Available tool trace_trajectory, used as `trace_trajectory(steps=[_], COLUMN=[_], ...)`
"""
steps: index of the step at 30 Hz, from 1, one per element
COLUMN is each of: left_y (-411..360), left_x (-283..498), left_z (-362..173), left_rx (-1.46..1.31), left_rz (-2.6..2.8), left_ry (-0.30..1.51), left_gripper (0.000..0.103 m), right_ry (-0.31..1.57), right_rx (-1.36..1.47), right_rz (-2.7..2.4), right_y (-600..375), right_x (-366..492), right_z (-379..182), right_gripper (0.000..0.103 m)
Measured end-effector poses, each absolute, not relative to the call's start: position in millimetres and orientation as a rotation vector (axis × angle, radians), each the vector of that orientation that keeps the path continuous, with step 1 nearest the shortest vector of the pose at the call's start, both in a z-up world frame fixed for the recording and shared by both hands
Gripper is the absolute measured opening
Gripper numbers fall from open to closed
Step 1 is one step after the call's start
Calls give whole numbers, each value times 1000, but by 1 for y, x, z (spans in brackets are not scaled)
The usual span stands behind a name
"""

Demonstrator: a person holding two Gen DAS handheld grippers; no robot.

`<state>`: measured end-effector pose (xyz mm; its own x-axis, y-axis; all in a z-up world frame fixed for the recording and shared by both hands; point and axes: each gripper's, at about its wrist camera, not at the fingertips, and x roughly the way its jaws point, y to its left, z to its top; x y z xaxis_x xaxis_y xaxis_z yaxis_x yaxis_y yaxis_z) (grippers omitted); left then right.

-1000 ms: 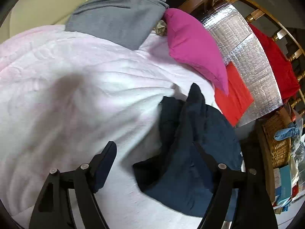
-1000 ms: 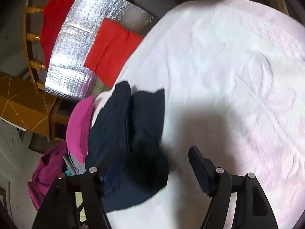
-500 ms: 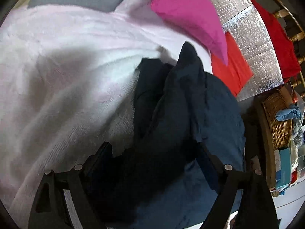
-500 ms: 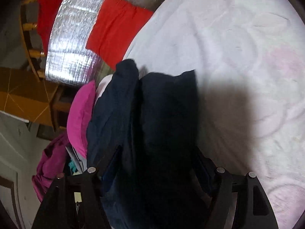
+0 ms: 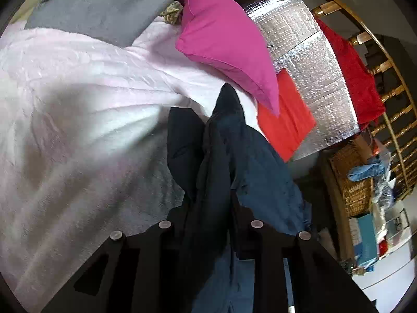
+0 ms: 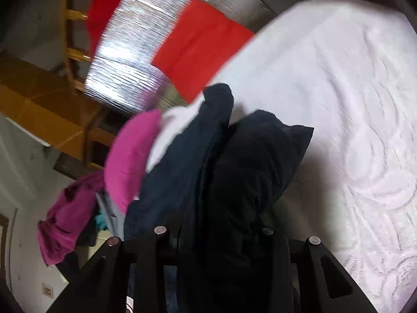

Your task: Fold large clothes

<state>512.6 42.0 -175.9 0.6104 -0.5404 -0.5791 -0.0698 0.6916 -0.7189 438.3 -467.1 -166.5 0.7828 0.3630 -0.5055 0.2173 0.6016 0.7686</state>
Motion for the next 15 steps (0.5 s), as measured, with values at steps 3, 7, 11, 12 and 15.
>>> trace_trajectory(steps=[3,7,11,12,15], left_y=[42,46,48,52,59], left_x=[513,510,500,494,474], left_z=[-193,-193,-179,-172,-150], left_rx=[-747,-724,-725,-717,-681], left_rz=[-243,-178,-167,-155,-120], left_ry=[987,1020,994,970,864], left_gripper=[41,67,68,68,71], right_ry=[805,837,816,798,719], right_rx=[925,1030,955,935,873], right_rz=[-5,-18,-89,-112,-174], right_y=[-471,-482,-485,-487,-488], right_x=[446,440,421,413,385], right_z=[-197,-203,-175,-166,-140], right_gripper=[37,58,70,70,71])
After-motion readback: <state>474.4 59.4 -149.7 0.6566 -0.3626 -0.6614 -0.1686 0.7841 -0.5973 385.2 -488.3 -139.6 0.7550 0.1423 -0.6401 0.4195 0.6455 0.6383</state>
